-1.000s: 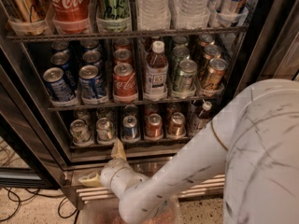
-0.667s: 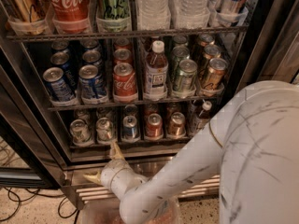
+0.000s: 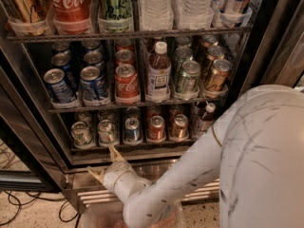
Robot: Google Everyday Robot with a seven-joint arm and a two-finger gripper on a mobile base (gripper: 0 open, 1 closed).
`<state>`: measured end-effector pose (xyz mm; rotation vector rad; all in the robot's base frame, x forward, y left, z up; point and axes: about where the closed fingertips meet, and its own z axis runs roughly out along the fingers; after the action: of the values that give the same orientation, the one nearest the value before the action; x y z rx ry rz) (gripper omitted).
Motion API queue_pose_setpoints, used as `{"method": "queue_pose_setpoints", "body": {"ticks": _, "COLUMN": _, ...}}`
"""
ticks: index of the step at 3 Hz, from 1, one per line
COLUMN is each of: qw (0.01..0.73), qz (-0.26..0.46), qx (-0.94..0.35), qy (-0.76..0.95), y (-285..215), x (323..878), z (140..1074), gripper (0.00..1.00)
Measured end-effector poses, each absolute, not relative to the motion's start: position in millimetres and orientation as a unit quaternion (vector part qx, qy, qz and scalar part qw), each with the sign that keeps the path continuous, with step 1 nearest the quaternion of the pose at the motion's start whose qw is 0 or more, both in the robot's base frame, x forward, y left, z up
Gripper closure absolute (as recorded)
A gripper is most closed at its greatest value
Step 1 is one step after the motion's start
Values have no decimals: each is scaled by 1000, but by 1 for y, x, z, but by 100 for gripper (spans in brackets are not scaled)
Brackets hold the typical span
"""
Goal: Pick 7up can from bottom shelf of fridge
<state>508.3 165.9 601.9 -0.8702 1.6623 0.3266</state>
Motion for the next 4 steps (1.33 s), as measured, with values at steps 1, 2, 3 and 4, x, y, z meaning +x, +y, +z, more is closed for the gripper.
{"method": "queue_pose_setpoints", "body": {"ticks": 1, "qw": 585, "qz": 140, "qx": -370, "qy": 708, "y": 165, "x": 511, "z": 602, "gripper": 31}}
{"method": "queue_pose_setpoints", "body": {"ticks": 2, "qw": 590, "qz": 139, "qx": -366, "qy": 706, "y": 163, "x": 516, "z": 603, "gripper": 23}}
{"method": "queue_pose_setpoints", "body": {"ticks": 3, "qw": 595, "qz": 141, "qx": -366, "qy": 701, "y": 165, "x": 523, "z": 602, "gripper": 23}}
{"method": "queue_pose_setpoints", "body": {"ticks": 4, "qw": 601, "qz": 142, "qx": -367, "qy": 696, "y": 169, "x": 532, "z": 601, "gripper": 24}}
